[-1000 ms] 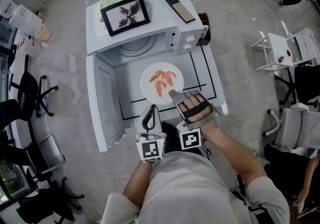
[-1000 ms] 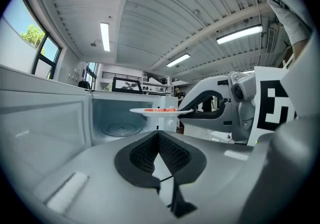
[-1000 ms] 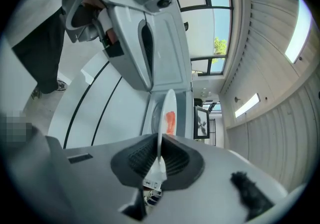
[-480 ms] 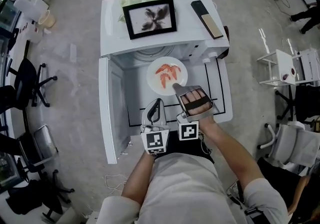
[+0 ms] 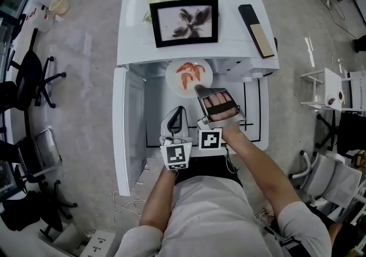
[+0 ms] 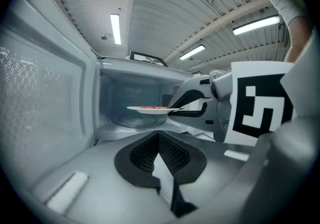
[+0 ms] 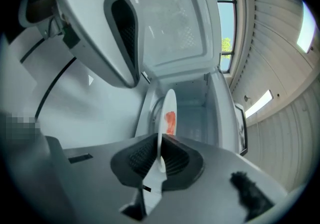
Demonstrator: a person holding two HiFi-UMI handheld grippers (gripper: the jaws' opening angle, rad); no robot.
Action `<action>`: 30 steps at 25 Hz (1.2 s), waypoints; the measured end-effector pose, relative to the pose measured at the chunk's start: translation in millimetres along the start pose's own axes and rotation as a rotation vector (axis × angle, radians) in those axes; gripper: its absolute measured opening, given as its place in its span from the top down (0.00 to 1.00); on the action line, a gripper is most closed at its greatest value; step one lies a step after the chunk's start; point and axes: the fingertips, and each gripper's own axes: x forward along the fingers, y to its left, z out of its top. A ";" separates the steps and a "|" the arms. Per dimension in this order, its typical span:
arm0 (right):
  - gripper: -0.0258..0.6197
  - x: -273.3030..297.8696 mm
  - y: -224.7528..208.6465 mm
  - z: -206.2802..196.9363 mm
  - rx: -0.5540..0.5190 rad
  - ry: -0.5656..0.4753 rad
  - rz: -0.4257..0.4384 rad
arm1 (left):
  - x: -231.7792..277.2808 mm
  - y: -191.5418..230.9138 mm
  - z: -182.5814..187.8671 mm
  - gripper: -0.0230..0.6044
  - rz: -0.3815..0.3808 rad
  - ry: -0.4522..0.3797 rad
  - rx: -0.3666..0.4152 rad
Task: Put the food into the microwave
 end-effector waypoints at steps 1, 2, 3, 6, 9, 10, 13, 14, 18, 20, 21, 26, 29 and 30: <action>0.92 7.0 1.1 -1.6 -0.002 0.000 0.008 | 2.7 0.8 -2.3 0.95 0.005 0.006 0.001; 0.92 14.6 1.1 -3.4 -0.004 0.001 0.014 | 5.6 2.6 -4.5 0.95 0.010 0.012 0.002; 0.92 22.2 -0.2 -4.8 -0.003 0.001 0.015 | 8.6 5.6 -6.8 0.95 0.018 0.019 0.003; 0.92 42.5 -4.6 -6.7 -0.007 -0.010 0.016 | 18.5 16.4 -12.7 0.95 0.042 0.036 -0.005; 0.92 57.6 -7.7 -5.2 -0.015 -0.029 0.019 | 31.0 24.5 -13.3 0.95 0.057 0.034 0.003; 0.92 62.0 -8.2 -5.0 -0.015 -0.033 0.021 | 36.1 26.4 -12.7 0.95 0.058 0.031 0.008; 0.92 74.0 -6.9 -5.4 -0.008 -0.035 0.035 | 50.0 32.5 -10.7 0.95 0.059 0.023 0.005; 0.92 77.8 -6.0 -5.6 -0.006 -0.036 0.039 | 53.4 34.9 -10.3 0.95 0.063 0.022 0.002; 0.92 93.5 -5.3 -10.6 -0.019 -0.021 0.049 | 64.5 42.6 -10.8 0.95 0.080 0.032 0.009; 0.92 101.8 -8.2 -10.9 -0.025 -0.015 0.041 | 66.7 46.3 -9.1 0.95 0.091 0.035 0.024; 0.92 106.3 -9.7 -9.6 -0.033 -0.013 0.037 | 66.6 48.0 -7.8 0.95 0.096 0.035 0.032; 0.92 123.7 -10.7 -6.1 -0.060 0.003 0.054 | 66.3 45.6 -7.6 0.95 0.095 0.041 0.031; 0.92 131.3 -11.8 -6.4 -0.059 0.019 0.051 | 64.4 43.8 -6.2 0.95 0.089 0.042 0.039; 0.92 134.2 -11.9 -7.0 -0.062 0.024 0.049 | 63.8 44.4 -5.6 0.95 0.090 0.041 0.040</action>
